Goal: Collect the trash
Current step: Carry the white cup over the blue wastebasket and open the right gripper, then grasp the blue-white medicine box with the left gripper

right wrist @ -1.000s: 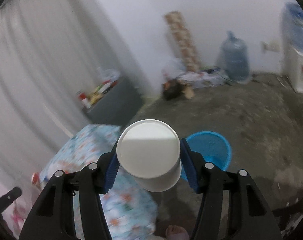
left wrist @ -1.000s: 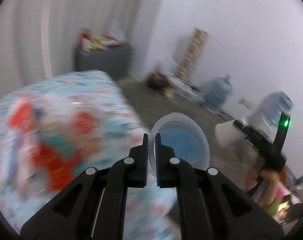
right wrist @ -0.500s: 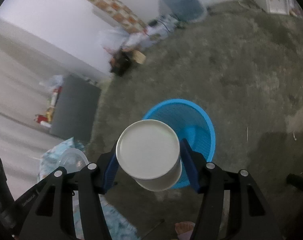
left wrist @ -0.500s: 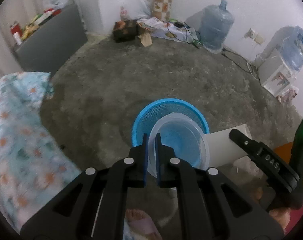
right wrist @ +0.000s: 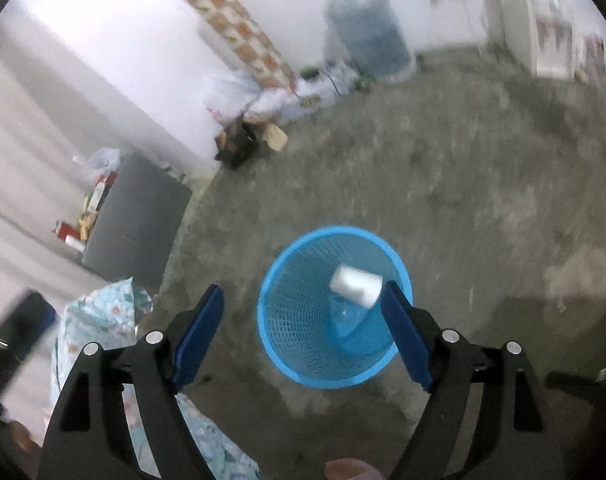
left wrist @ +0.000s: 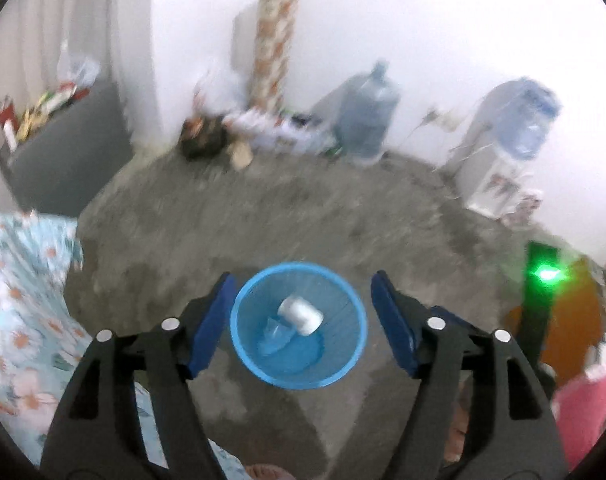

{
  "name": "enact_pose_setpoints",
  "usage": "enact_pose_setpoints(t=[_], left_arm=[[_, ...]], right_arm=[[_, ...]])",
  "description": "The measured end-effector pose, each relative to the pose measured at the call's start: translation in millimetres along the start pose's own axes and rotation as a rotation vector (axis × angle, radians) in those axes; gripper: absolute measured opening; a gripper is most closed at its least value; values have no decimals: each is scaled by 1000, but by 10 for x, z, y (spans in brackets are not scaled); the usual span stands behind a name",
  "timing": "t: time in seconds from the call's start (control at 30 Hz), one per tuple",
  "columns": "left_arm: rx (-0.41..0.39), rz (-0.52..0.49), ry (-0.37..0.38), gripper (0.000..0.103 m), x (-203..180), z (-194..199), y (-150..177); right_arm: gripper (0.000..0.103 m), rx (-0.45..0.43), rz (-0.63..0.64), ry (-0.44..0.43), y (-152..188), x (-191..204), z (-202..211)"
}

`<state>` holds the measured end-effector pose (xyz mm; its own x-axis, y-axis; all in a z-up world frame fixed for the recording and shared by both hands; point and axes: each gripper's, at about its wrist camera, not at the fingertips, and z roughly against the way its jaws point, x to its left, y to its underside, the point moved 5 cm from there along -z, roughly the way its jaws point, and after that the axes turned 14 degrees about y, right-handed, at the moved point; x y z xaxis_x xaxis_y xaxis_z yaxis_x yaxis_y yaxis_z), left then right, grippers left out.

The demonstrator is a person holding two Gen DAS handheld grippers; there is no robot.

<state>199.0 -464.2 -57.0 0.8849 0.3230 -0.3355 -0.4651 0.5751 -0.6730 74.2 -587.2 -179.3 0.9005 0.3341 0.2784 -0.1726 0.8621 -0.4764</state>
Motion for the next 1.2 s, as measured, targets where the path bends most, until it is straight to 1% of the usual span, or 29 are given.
enact_pose_setpoints(t=[0.03, 0.07, 0.13, 0.2, 0.23, 0.33, 0.4, 0.43, 0.5, 0.53, 0.57, 0.6, 0.63, 0.67, 0.7, 0.77, 0.8, 0.83, 0.87, 0.9, 0.97, 1.0, 1.07, 1.13, 1.2], left_arm=[[-4, -13, 16, 67, -57, 133, -8], [-17, -24, 36, 68, -129, 391, -4], [-52, -38, 62, 76, -232, 817, 28], [-100, -58, 57, 80, -326, 1353, 105], [-137, -57, 47, 83, -357, 1673, 173], [-230, -41, 23, 85, -350, 2357, 391], [-280, -12, -10, 85, -325, 2732, 593], [-316, 20, -36, 85, -286, 2959, 752], [-351, 83, -80, 85, -179, 3226, 976], [-381, 115, -105, 85, -128, 3377, 1094], [-417, 163, -132, 85, -40, 3565, 1267], [-433, 203, -153, 85, 56, 3695, 1390], [-443, 244, -172, 85, 137, 3820, 1525], [-456, 294, -217, 85, 235, 3997, 1724], [-470, 324, -259, 85, 300, 4088, 1837], [-507, 385, -352, 85, 406, 4354, 2185], [-521, 402, -374, 85, 456, 4449, 2285], [-538, 428, -407, 85, 503, 4568, 2434], [-551, 453, -442, 85, 547, 4684, 2589], [-555, 465, -459, 85, 598, 4793, 2663], [-558, 499, -508, 85, 668, 4992, 2898], [-556, 520, -530, 88, 744, 5090, 3014], [-568, 572, -578, 88, 835, 5203, 3241], [-585, 602, -605, 88, 923, 5357, 3451], [-602, 634, -614, 88, 1020, 5406, 3598]], right_arm=[[82, -27, 31, 8, 28, 78, 178], [83, -54, 65, 8, 55, 161, 354], [89, -116, 134, 2, 107, 333, 722], [94, -170, 192, 1, 158, 489, 1015], [97, -208, 228, -3, 202, 588, 1207], [97, -293, 313, -6, 365, 842, 1678], [97, -344, 391, -5, 541, 1045, 1942], [97, -356, 428, 4, 639, 1148, 2039], [97, -374, 491, 24, 809, 1321, 2175], [97, -389, 544, 24, 938, 1442, 2259], [97, -406, 603, -1, 1077, 1565, 2341], [97, -418, 666, -25, 1230, 1692, 2413], [97, -423, 718, -34, 1357, 1789, 2474], [97, -427, 780, -41, 1514, 1889, 2525], [97, -431, 826, -50, 1646, 1957, 2563], [97, -439, 893, -80, 1901, 2061, 2636], [97, -437, 917, -93, 2000, 2094, 2667], [97, -424, 948, -132, 2113, 2128, 2697], [97, -412, 960, -169, 2181, 2158, 2723], [97, -398, 972, -226, 2239, 2177, 2751], [97, -397, 979, -313, 2333, 2217, 2817], [97, -410, 977, -335, 2381, 2241, 2839], [97, -420, 989, -349, 2457, 2304, 2857], [97, -397, 984, -363, 2492, 2388, 2841], [97, -344, 960, -391, 2511, 2474, 2815]])
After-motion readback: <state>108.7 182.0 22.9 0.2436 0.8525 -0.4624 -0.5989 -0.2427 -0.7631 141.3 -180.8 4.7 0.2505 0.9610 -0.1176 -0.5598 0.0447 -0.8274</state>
